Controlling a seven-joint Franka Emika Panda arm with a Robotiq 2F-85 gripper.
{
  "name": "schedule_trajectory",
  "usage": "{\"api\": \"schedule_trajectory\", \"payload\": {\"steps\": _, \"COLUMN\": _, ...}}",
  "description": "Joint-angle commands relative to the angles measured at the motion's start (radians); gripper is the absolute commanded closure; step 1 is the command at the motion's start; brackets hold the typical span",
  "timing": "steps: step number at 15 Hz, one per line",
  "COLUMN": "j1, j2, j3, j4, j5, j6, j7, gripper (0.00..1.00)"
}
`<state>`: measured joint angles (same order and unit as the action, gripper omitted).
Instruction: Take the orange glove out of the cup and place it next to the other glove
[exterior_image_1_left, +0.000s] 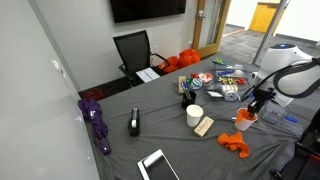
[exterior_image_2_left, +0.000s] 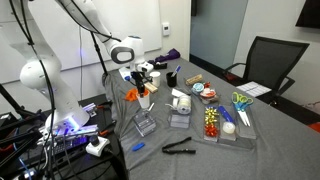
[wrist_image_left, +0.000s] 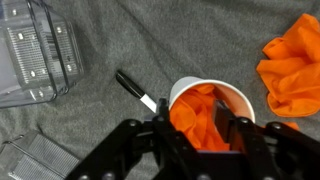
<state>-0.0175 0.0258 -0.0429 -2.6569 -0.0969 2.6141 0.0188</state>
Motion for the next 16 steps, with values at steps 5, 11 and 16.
{"api": "schedule_trajectory", "payload": {"steps": 5, "j1": 0.001, "j2": 0.023, "j3": 0.001, "j4": 0.041, "j5": -0.116, "j6": -0.023, "j7": 0.129, "gripper": 1.00}}
{"api": "schedule_trajectory", "payload": {"steps": 11, "j1": 0.001, "j2": 0.023, "j3": -0.001, "j4": 0.043, "j5": -0.203, "j6": -0.030, "j7": 0.199, "gripper": 1.00}}
{"api": "schedule_trajectory", "payload": {"steps": 16, "j1": 0.004, "j2": -0.023, "j3": 0.009, "j4": 0.026, "j5": -0.148, "j6": -0.041, "j7": 0.153, "gripper": 1.00}}
